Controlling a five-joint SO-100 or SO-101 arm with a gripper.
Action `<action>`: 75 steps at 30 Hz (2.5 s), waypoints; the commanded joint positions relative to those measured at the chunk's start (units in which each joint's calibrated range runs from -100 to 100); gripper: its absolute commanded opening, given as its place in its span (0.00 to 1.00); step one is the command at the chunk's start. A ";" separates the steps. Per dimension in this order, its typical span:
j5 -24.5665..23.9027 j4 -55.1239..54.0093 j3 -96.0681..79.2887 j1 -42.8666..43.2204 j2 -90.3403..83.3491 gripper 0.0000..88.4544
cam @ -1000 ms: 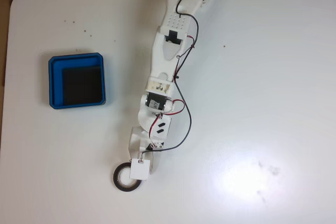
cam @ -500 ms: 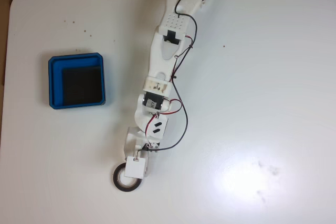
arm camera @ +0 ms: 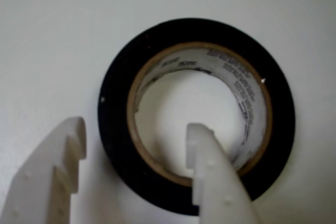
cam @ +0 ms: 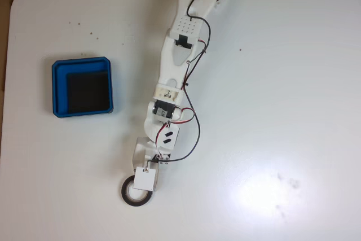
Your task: Pick the black tape roll and drop it in the blue box
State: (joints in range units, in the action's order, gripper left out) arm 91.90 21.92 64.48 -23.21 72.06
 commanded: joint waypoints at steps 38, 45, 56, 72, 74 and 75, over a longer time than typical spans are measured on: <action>8.10 -0.80 4.16 -0.49 0.85 0.01; 8.10 -0.63 3.98 -0.58 0.68 0.01; 8.10 16.61 3.62 -0.78 -9.68 0.01; 1.26 42.27 3.62 -0.78 -26.57 0.01; 1.18 44.75 3.62 -0.98 -28.91 0.01; 0.56 45.90 3.62 -1.56 -30.17 0.01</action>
State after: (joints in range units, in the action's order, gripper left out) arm 93.32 64.94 64.57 -23.50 49.79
